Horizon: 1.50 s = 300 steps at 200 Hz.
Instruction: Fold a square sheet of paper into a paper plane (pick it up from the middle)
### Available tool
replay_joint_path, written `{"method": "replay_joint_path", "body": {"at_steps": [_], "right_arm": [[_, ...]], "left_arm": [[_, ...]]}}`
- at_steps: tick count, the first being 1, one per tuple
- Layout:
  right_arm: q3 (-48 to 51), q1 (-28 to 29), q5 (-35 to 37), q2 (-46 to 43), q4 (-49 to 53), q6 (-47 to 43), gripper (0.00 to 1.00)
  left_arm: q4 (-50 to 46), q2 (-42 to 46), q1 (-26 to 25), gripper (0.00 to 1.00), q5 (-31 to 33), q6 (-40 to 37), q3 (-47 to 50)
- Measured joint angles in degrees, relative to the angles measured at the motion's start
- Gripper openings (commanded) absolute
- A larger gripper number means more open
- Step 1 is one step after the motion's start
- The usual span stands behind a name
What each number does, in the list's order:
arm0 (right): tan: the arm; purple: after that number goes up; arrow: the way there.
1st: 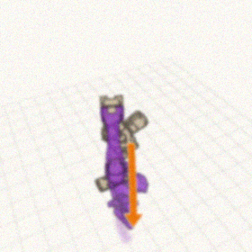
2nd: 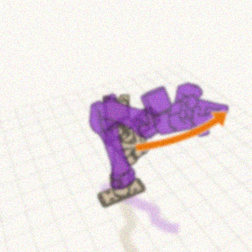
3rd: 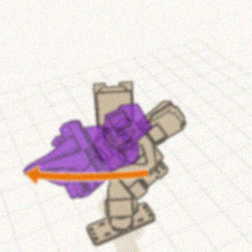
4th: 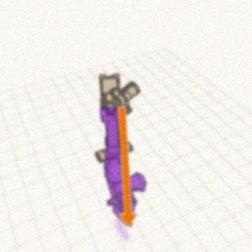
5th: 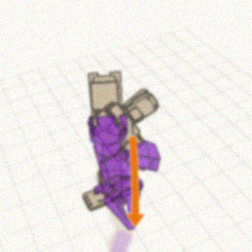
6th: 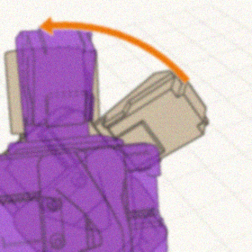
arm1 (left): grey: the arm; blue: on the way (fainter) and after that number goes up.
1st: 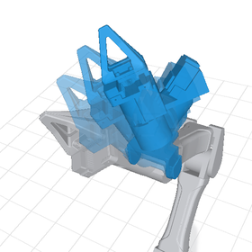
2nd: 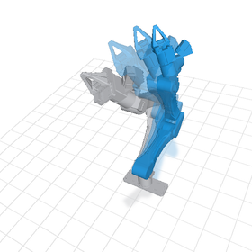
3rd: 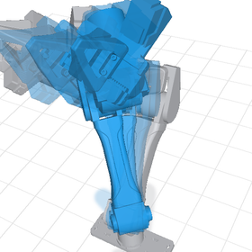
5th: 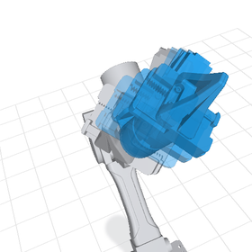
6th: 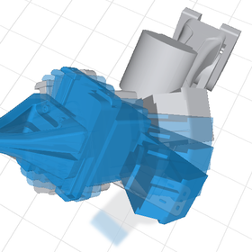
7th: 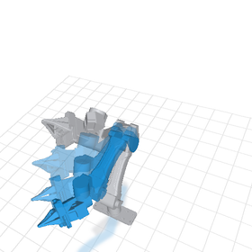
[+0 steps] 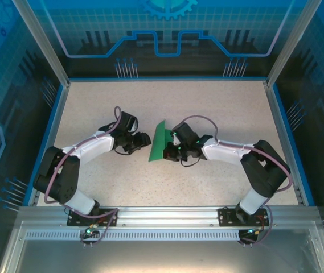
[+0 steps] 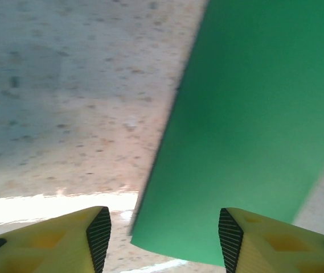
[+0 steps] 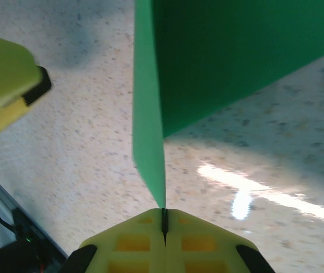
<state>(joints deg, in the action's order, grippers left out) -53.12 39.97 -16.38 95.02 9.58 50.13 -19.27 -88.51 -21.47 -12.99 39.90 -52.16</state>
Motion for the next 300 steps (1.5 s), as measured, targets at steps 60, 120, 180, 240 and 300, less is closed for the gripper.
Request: {"method": "replay_joint_path", "body": {"at_steps": [60, 120, 180, 240, 300], "right_arm": [[-0.02, -9.81, -14.12, 2.14, 10.45, -19.41, 0.0], [-1.09, -11.58, -17.31, 4.35, 13.77, -25.18, 0.06], [-1.33, -12.13, -17.09, 4.37, 11.52, -24.0, 0.14], [0.83, -12.15, -16.2, 2.58, 7.78, -20.09, 0.28], [3.48, -11.34, -10.58, 1.25, 6.82, -14.97, 0.49]], "left_arm": [[11.54, -2.08, -0.09, 0.37, -10.71, -0.87, 1.01], [15.34, -8.44, -2.95, 0.23, -12.26, -0.83, 0.83], [16.57, -11.1, -3.72, 0.19, -10.36, -0.83, 0.76], [17.11, -15.8, -3.72, 0.17, -9.31, -0.81, 0.22], [18.18, -16.24, -3.74, 0.18, -8.9, -0.52, 0.13]]}}
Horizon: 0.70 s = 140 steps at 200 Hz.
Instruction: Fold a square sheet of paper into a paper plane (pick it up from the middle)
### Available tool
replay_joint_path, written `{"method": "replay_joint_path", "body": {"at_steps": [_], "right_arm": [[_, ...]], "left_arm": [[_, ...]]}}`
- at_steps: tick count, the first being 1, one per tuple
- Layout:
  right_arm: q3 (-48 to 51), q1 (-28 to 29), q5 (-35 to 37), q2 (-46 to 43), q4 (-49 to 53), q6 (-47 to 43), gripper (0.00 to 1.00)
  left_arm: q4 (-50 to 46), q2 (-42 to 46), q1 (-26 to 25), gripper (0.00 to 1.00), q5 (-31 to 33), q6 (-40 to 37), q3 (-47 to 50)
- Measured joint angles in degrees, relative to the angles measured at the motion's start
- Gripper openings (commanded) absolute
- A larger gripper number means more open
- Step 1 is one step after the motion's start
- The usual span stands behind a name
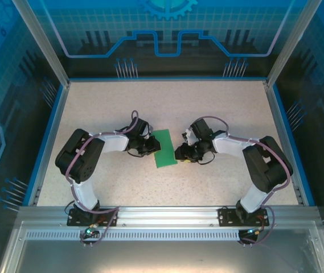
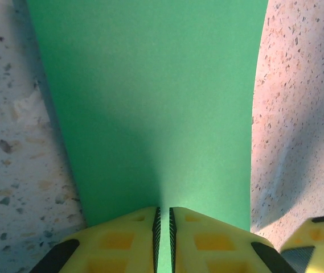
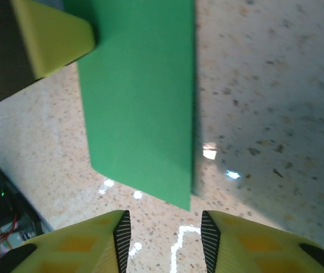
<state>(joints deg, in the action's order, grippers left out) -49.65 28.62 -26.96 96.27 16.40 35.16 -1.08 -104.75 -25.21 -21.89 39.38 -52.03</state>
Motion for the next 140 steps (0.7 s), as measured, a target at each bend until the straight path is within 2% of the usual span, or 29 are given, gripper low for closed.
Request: {"method": "replay_joint_path", "body": {"at_steps": [21, 50, 140], "right_arm": [[0.39, 0.81, 1.64, 0.0, -0.2, 1.57, 0.55], [0.48, 2.16, 2.58, 0.0, -1.46, 3.52, 0.56], [2.05, 3.85, 2.51, 0.07, -4.31, 8.37, 0.57]], "left_arm": [[0.15, 0.0, 0.0, 0.22, 0.0, 0.98, -0.02], [0.59, 0.26, -0.04, 0.29, -0.09, 1.88, -0.02], [0.57, 2.95, -0.04, 0.3, 0.0, 2.73, 0.0]]}}
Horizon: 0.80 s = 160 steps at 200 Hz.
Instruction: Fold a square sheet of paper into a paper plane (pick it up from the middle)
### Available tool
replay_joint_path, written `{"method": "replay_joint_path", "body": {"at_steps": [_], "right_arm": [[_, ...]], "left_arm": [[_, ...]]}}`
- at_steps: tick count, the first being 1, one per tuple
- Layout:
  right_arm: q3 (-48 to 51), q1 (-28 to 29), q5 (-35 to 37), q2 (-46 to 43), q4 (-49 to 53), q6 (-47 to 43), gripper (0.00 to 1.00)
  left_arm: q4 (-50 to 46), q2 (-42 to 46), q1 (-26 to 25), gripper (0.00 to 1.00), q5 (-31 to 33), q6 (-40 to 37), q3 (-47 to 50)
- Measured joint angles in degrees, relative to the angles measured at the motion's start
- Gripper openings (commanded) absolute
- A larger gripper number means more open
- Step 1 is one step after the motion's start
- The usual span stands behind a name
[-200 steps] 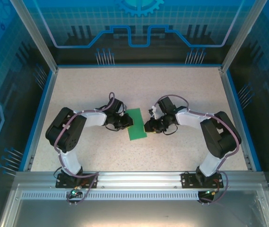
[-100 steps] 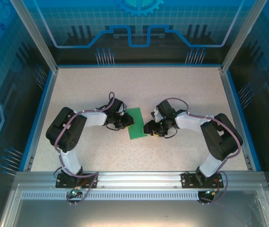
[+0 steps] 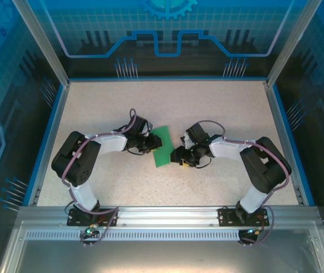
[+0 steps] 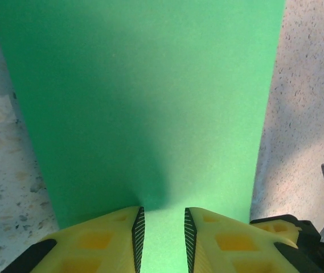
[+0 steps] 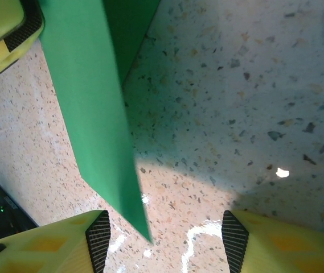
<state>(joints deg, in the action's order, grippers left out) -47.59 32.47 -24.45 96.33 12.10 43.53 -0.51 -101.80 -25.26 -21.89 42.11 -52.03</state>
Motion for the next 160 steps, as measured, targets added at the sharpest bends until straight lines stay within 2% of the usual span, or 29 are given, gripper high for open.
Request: {"method": "replay_joint_path", "body": {"at_steps": [74, 103, 126, 160], "right_arm": [[1.57, 0.63, 0.0, -0.68, -2.14, 2.27, 0.26], [2.54, 0.66, 0.04, -2.69, -2.25, 3.02, 0.18], [2.58, 0.66, 0.07, -3.34, -2.58, 3.04, 0.18], [2.58, 0.66, 0.57, -3.39, -2.8, 3.3, 0.28]], "left_arm": [[-0.02, 0.0, 0.0, 0.3, 0.0, 0.0, 0.0], [-0.02, 0.0, 0.0, 0.29, 0.0, 0.0, 0.0], [-0.02, 0.0, 0.0, 0.29, 0.0, 0.0, 0.0], [-0.02, 0.0, 0.0, 0.29, 0.0, 0.0, 0.0]]}}
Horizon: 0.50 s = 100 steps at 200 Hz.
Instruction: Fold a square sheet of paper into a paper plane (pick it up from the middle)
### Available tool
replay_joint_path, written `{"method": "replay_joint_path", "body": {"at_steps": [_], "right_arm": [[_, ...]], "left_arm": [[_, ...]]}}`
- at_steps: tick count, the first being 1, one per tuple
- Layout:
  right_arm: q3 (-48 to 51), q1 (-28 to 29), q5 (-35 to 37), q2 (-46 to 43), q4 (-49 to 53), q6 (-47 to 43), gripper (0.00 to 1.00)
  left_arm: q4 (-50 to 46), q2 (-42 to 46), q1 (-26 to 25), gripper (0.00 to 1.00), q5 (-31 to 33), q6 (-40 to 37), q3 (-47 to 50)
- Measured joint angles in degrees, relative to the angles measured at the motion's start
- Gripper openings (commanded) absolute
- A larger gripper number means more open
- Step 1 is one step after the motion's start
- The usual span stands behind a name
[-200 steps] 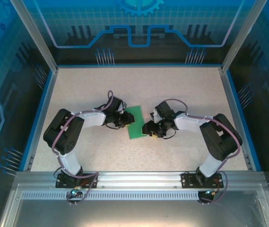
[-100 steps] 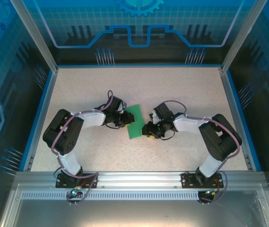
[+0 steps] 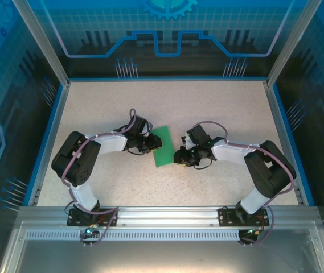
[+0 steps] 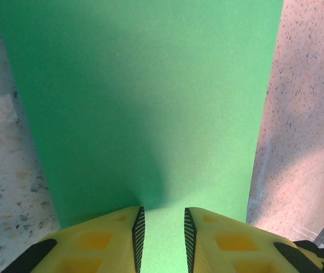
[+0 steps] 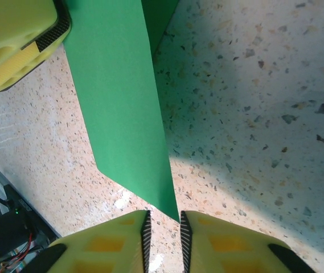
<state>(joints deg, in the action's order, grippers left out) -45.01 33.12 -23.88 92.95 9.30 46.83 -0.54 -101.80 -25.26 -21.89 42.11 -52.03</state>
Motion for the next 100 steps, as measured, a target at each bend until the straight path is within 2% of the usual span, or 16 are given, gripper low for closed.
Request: {"method": "replay_joint_path", "body": {"at_steps": [39, 100], "right_arm": [[0.0, 0.0, 1.09, 0.0, -0.33, 0.11, 0.24], [0.0, 0.0, 1.4, 0.0, -1.18, 0.17, 0.25]], "left_arm": [[0.0, 0.0, 0.0, 0.29, 0.0, 0.0, 0.0], [0.0, 0.0, 0.0, 0.29, 0.0, 0.0, 0.0]]}}
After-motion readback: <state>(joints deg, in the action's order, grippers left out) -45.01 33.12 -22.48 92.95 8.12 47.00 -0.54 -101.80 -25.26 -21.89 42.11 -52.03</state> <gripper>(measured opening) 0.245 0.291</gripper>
